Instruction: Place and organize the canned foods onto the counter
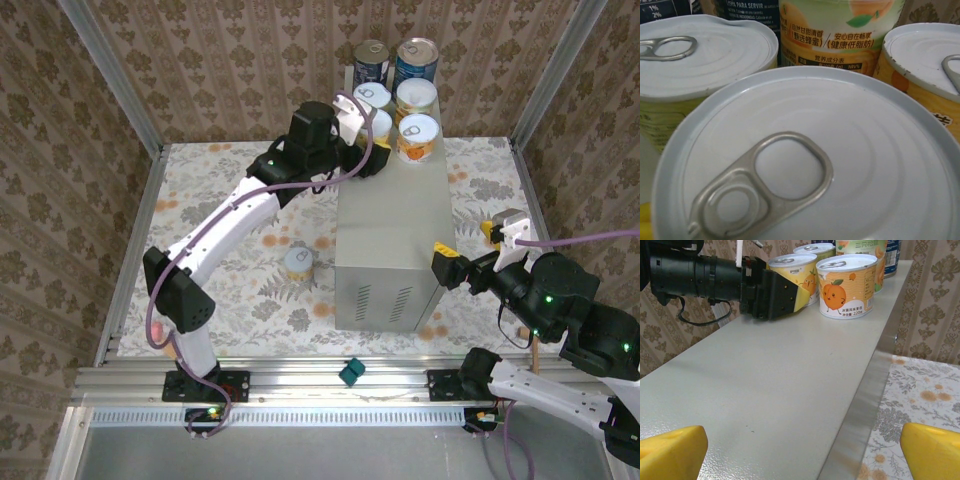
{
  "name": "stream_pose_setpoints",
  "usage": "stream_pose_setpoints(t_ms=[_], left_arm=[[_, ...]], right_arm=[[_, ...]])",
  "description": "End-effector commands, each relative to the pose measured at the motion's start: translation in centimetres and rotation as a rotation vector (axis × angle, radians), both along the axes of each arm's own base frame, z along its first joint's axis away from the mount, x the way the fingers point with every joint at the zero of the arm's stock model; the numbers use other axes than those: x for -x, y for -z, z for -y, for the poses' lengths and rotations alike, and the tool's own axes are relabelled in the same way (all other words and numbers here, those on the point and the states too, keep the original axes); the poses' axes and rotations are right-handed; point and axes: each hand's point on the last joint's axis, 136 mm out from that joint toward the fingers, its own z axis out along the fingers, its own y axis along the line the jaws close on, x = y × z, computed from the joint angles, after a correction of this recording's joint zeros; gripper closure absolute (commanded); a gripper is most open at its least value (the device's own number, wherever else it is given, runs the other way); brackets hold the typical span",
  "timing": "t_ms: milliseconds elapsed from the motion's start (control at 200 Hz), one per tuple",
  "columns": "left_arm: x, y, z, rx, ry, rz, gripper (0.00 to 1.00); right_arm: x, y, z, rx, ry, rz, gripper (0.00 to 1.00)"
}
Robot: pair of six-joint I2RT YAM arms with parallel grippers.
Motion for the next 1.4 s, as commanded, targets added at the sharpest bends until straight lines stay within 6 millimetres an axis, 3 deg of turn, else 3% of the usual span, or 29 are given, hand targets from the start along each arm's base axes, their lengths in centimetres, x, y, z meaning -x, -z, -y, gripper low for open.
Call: stream_pose_setpoints(t_ms=[0, 290, 490, 730, 1090, 1395], left_arm=[[0.2, 2.4, 0.4, -0.046, 0.009, -0.068, 0.13], [1.1, 1.6, -0.8, -0.036, -0.012, -0.051, 0.04], [2.3, 1.0, -2.9, -0.032, -0.05, -0.036, 0.0], [3.3, 1.8, -6.0, -0.06, -0.114, -0.04, 0.0], [1.6, 3.0, -9.5, -0.096, -0.249, -0.062, 0.0], [-0.5, 3.3, -10.2, -0.109, -0.31, -0.072, 0.0]], right_arm=[[-0.1, -0.7, 0.6, -0.032, 0.028, 0.025, 0.0], [-0.1, -0.8, 0.6, -0.033, 0.027, 0.026, 0.0], [-0.2, -0.8, 0.4, -0.032, 0.024, 0.025, 0.0], [-0.1, -0.8, 0.3, -0.035, 0.021, 0.024, 0.0], [0.0, -0.8, 0.4, -0.042, 0.02, 0.021, 0.0], [0.0, -0.7, 0.4, -0.039, 0.021, 0.02, 0.0]])
